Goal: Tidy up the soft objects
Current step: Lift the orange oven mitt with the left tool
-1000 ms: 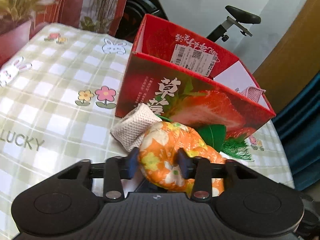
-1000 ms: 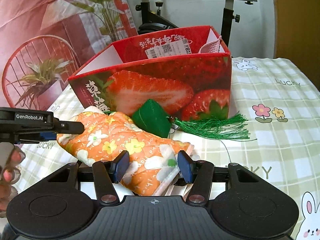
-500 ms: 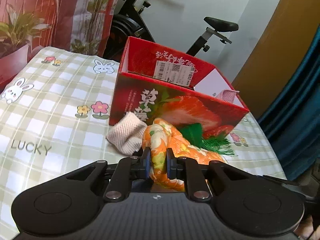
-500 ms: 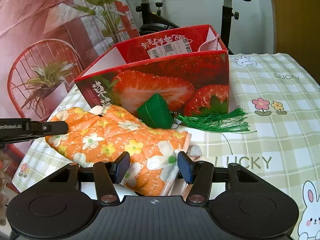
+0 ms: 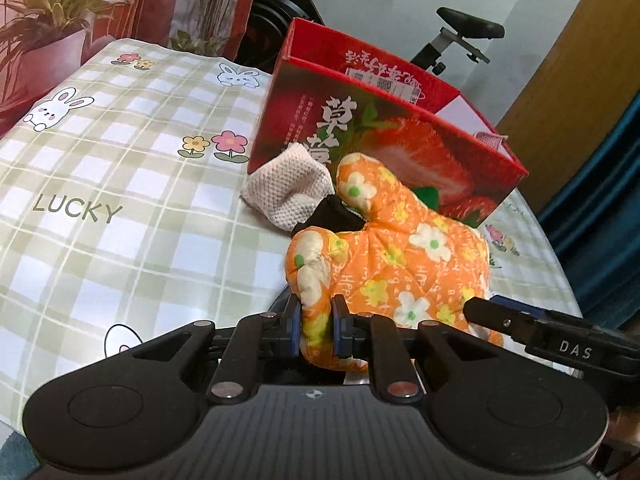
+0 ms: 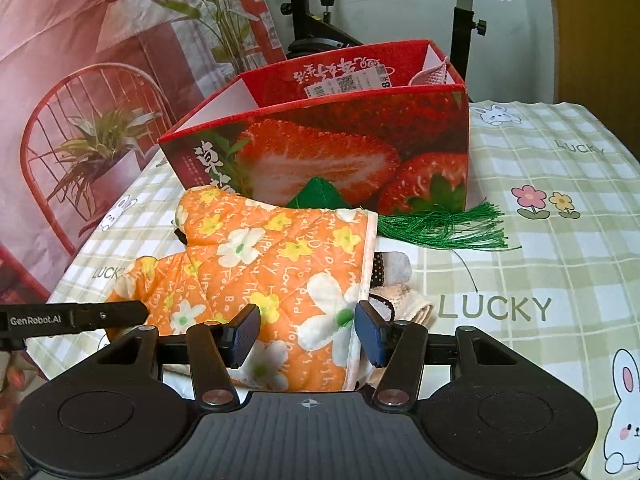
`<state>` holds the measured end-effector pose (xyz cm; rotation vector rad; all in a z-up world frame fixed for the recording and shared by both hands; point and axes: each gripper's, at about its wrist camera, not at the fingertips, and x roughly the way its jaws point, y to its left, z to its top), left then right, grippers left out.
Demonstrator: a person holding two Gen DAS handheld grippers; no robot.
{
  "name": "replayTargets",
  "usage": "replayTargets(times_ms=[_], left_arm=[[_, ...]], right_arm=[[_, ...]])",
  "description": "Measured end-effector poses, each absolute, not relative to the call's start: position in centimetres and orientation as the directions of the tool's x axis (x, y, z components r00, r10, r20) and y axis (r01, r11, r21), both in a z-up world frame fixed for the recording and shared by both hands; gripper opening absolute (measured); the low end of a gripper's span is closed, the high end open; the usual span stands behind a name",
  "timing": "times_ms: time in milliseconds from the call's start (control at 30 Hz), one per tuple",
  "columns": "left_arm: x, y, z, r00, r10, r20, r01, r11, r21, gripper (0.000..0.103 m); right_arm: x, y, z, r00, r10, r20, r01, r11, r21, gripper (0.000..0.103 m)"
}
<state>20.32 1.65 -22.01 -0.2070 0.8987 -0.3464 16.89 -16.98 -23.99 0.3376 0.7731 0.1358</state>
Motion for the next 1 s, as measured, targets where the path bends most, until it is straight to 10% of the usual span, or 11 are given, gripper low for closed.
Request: replayTargets(times_ms=[1000], left_arm=[[20.1, 1.0, -23.7, 0.564, -0.359, -0.744, 0.209, 0.933, -0.292, 0.021]], right_arm=[[17.1, -16.6, -24.7, 0.706, 0.228, -0.671, -0.022, 0.953, 0.301, 0.052]])
